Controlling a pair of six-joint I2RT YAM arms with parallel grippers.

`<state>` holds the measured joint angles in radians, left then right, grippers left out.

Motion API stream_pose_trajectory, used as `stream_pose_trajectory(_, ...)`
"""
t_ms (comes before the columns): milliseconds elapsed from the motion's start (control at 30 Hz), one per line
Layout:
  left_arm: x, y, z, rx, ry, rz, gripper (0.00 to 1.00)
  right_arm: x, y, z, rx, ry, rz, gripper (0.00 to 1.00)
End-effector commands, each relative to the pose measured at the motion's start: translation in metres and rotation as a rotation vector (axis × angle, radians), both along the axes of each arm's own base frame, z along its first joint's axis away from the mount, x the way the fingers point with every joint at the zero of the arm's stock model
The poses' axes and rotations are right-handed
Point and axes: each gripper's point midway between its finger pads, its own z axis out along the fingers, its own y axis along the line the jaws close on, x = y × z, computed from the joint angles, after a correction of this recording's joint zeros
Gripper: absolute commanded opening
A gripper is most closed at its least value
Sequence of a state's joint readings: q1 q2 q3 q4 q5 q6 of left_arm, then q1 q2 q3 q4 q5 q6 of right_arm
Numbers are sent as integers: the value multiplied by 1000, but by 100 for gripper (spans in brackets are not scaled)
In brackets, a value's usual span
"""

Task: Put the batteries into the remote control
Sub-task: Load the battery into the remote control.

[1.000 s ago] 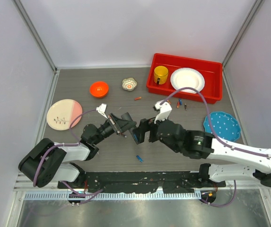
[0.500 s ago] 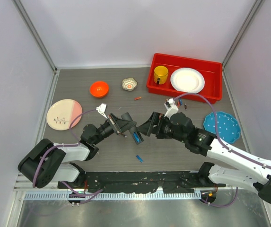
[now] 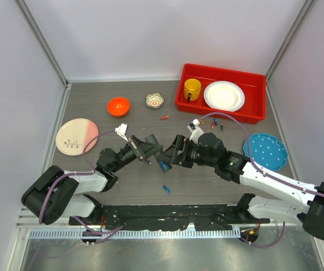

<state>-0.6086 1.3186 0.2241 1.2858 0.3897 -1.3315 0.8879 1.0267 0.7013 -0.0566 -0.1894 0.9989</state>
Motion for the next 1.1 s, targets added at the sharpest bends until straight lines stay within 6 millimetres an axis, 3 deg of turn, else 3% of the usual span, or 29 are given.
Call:
stream_pose_trajectory(0,-16,8,73,-174,-264,-13,0,1,6,4,36,5,18,95)
stream_pose_trajectory(1067,-18,10,75,-181,-268,-11,0,10,3,-14,51,78,-19,88)
